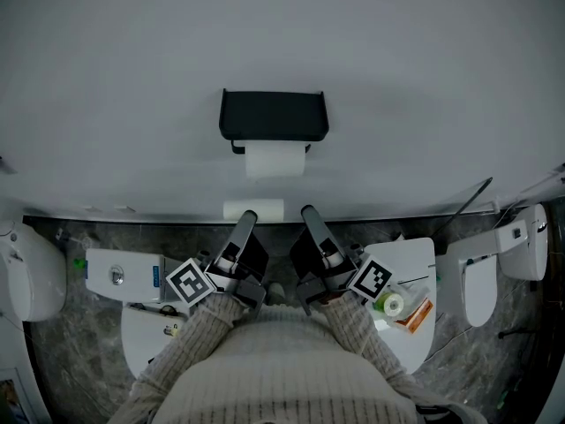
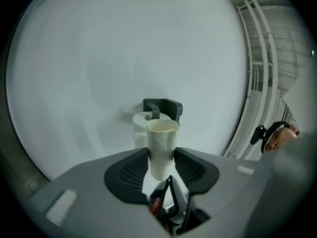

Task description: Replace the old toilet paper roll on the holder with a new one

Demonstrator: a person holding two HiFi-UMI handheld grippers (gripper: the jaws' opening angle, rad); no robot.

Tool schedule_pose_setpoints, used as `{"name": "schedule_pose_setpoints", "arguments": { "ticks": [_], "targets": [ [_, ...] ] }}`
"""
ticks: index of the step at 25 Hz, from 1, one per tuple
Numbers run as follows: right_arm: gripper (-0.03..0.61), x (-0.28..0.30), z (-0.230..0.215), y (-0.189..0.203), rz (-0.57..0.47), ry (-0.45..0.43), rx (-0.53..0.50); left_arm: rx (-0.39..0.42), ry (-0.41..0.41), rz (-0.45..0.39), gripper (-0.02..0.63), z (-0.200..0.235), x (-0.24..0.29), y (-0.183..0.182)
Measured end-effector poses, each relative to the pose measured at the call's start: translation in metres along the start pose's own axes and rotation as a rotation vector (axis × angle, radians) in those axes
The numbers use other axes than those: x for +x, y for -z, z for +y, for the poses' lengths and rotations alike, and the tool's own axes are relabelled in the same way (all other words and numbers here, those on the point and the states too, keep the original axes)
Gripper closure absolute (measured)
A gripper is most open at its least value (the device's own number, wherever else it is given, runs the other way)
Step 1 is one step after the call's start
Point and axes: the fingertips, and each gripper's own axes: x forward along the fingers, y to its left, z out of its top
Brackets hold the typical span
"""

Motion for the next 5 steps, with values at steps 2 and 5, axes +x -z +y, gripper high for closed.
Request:
{"name": "schedule_pose_setpoints", "arguments": {
  "ticks": [2, 5],
  "targets": [
    [0.578, 0.0002, -0.0005, 0.0006, -0.002, 0.004, 0.001, 0.004, 0.000, 0.002, 0.453, -0.0009, -0.0007, 0.0008],
    [0.578, 0.0002, -0.0009, 0.0020, -0.007, 0.007, 0.010, 0.005, 0.000, 0.005, 0.453, -0.0021, -0.0021, 0.0019]
  ]
}}
